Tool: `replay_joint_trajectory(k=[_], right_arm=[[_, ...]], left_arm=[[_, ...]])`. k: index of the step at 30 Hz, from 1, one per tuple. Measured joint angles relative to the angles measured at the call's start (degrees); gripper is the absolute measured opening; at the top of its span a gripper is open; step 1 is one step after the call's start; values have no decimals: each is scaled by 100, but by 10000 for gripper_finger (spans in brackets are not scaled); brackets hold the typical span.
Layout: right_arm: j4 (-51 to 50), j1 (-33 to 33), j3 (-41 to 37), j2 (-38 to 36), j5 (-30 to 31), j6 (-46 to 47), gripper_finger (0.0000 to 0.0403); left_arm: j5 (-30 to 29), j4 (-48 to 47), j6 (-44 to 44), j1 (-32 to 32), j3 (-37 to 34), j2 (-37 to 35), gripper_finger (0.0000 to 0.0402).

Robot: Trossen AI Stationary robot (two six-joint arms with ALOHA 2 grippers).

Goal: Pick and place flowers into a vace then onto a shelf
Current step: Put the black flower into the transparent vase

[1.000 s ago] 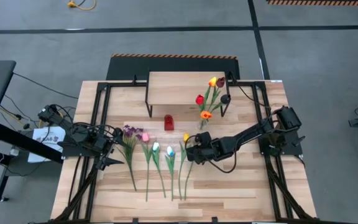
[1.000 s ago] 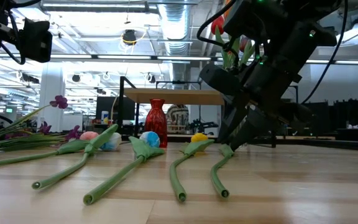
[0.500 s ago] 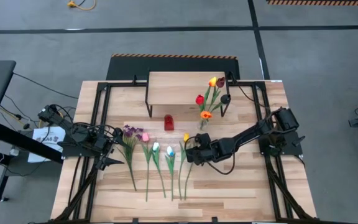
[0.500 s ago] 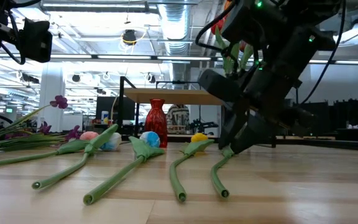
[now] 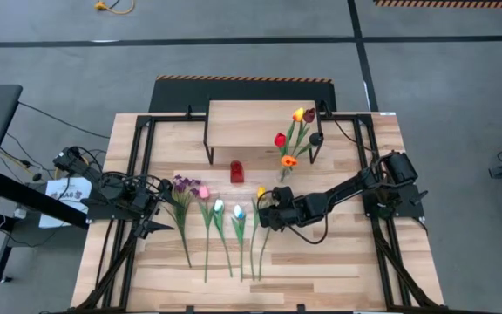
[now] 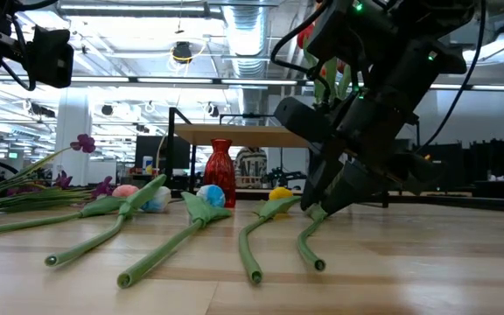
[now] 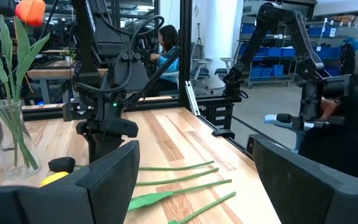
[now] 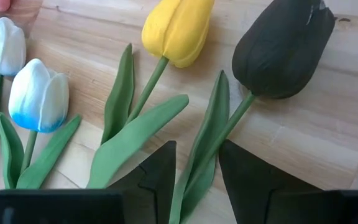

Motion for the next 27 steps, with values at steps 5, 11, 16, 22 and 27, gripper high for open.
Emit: replay_joint_trajectory(k=[5, 11, 16, 22, 27], right_arm=[[2, 11, -6, 0, 0, -137, 120], [4, 63, -15, 3, 66, -144, 120], [4, 70, -15, 7, 101, -140, 120], [-2, 68, -21, 13, 190, -138, 112], [-72, 68, -28, 13, 190, -140, 68]], left_arm=[[0, 0, 1, 1, 0, 0, 302], [0, 1, 0, 2, -1, 0, 302], [0, 1, 0, 1, -2, 0, 302], [0, 0, 2, 0, -2, 0, 302], [0, 1, 2, 1, -2, 0, 302]])
